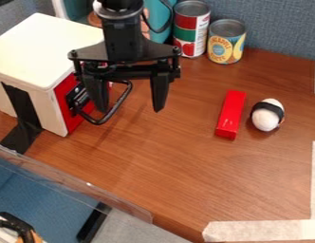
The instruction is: Open the drawer
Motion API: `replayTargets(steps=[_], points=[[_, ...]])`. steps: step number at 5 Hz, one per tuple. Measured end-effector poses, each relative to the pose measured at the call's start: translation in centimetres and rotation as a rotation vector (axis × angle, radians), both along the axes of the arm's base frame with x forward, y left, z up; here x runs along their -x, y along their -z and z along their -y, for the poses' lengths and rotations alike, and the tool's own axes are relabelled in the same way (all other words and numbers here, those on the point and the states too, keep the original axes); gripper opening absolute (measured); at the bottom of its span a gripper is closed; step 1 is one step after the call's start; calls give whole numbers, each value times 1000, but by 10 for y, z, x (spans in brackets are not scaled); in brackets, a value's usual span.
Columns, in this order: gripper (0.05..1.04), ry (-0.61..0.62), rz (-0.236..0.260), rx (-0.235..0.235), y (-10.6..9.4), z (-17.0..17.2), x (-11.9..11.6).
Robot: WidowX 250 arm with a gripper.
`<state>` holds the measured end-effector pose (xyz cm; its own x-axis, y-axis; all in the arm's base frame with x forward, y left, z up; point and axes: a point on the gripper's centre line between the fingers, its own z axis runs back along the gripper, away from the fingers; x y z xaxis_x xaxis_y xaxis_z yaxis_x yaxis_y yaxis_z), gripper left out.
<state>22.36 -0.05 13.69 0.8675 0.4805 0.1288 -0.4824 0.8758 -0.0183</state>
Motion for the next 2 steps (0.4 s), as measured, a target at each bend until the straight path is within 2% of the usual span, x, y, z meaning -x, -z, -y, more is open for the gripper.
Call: replayTargets(steps=[1, 2], points=[[999, 6, -22, -1, 5, 0, 1], [999, 100, -57, -27, 21, -2, -23]])
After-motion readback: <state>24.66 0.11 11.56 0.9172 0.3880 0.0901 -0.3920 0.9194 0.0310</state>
